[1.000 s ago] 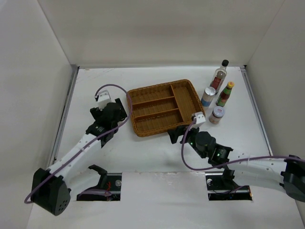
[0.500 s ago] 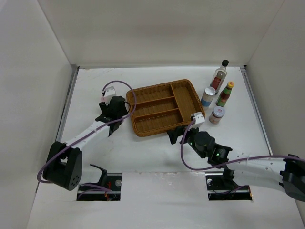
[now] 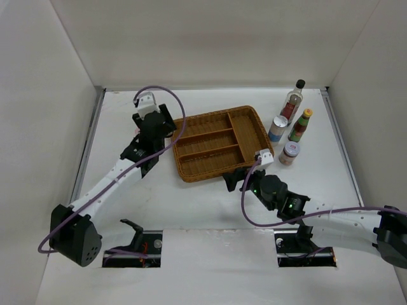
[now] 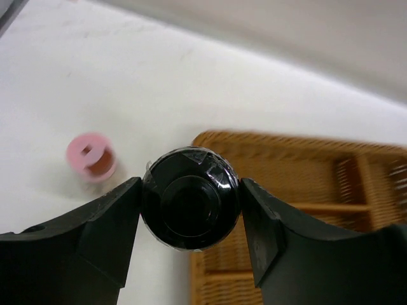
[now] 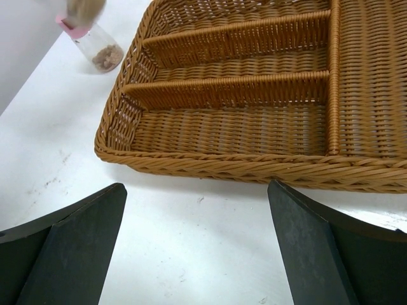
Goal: Organize the condiment bottles
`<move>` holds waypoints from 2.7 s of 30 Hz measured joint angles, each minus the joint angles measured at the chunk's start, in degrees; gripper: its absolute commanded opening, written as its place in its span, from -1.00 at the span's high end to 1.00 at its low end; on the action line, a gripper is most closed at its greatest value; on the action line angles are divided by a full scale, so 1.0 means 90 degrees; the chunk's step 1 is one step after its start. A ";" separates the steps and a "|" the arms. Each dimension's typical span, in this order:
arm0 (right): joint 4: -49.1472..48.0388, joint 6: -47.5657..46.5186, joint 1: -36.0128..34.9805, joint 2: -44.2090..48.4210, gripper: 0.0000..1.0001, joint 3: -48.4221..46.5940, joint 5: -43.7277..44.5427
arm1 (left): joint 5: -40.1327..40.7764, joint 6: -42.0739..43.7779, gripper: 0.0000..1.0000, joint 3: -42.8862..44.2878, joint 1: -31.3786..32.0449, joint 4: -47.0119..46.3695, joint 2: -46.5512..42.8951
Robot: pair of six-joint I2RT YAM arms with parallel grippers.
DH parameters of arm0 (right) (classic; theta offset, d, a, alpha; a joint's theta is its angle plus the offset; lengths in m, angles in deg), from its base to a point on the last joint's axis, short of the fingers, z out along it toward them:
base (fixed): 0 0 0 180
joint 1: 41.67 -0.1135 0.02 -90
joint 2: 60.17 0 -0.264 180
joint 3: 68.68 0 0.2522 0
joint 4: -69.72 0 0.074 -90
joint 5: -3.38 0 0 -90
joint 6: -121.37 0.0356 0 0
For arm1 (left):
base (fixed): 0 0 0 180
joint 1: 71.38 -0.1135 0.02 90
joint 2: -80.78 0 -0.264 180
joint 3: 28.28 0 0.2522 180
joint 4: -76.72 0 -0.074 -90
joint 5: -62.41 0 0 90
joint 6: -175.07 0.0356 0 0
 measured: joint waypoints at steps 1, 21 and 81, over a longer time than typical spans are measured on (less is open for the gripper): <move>-0.0017 0.0000 0.0010 -0.0002 -1.00 0.0000 0.0000 | -0.0029 0.0024 0.20 0.0182 0.0036 -0.0126 0.0097; -0.0126 0.0000 0.0155 -0.0148 -1.00 0.0002 -0.0002 | -0.0736 0.0160 0.10 0.1537 0.0070 -0.0804 0.3313; -0.0126 0.0024 0.0248 -0.0172 -1.00 0.0002 -0.0002 | 0.0185 -0.0172 0.37 -0.0452 -0.0330 -0.0515 0.0493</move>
